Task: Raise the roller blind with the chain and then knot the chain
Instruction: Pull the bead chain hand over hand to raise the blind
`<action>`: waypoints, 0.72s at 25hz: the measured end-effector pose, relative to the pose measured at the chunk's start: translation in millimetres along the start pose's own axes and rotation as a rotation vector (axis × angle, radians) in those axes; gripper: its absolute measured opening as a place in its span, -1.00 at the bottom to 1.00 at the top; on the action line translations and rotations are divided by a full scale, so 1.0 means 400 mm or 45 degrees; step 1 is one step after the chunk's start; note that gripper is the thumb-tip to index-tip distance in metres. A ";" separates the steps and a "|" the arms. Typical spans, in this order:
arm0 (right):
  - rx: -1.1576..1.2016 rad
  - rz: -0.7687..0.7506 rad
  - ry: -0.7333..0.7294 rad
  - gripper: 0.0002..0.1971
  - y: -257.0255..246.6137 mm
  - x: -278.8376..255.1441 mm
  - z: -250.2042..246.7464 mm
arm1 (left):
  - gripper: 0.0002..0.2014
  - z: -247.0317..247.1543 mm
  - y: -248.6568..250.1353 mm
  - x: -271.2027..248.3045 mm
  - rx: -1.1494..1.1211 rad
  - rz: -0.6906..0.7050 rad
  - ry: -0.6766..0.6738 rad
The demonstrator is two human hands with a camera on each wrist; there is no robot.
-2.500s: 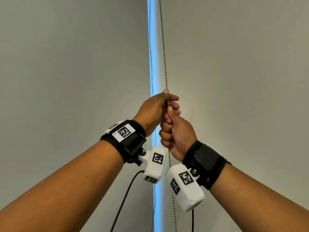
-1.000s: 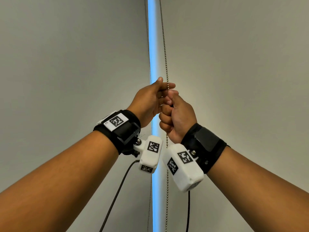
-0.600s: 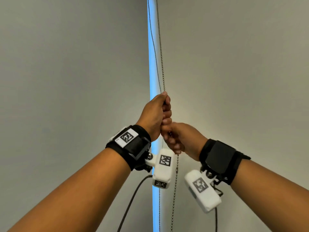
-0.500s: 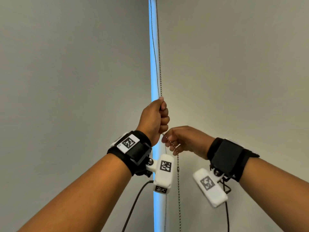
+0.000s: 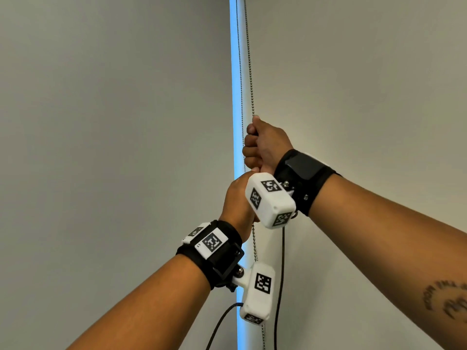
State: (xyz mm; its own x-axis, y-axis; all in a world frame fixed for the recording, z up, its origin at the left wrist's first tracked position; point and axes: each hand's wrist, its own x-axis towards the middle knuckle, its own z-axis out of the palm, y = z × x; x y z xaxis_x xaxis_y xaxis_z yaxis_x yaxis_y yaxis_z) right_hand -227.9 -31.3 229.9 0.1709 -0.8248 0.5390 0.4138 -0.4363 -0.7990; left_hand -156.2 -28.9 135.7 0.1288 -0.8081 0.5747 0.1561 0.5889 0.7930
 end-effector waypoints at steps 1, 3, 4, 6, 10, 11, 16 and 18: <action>-0.005 -0.017 0.033 -0.62 0.007 -0.010 0.005 | -0.59 -0.009 -0.002 -0.001 0.051 0.024 0.004; 0.048 -0.062 0.060 -0.61 0.016 -0.025 0.007 | -0.62 -0.033 0.002 -0.002 0.096 0.011 -0.018; 0.081 -0.083 0.063 -0.62 0.017 -0.029 0.006 | -0.64 -0.047 0.009 -0.003 0.096 -0.009 -0.038; 0.128 -0.107 0.052 -0.63 0.017 -0.039 0.007 | -0.64 -0.075 0.025 0.006 0.098 -0.004 -0.096; 0.188 -0.124 -0.027 -0.63 0.030 -0.066 0.009 | -0.53 -0.087 0.073 0.044 0.078 0.109 -0.237; 0.198 -0.124 -0.048 -0.63 0.035 -0.072 0.009 | -0.53 -0.083 0.087 0.052 0.082 0.118 -0.264; 0.198 -0.118 -0.104 -0.61 0.057 -0.107 0.002 | -0.55 -0.056 0.159 0.064 0.094 0.152 -0.376; 0.144 -0.100 -0.106 -0.62 0.071 -0.124 -0.012 | -0.51 -0.045 0.176 0.069 0.125 0.197 -0.379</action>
State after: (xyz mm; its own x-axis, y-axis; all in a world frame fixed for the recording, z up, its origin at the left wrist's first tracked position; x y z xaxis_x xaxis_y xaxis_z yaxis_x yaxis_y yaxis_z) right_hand -228.8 -4.3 179.2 0.2056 -0.7548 0.6229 0.5262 -0.4514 -0.7206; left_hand -124.2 -9.7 203.9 -0.1498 -0.6860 0.7120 0.0600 0.7125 0.6991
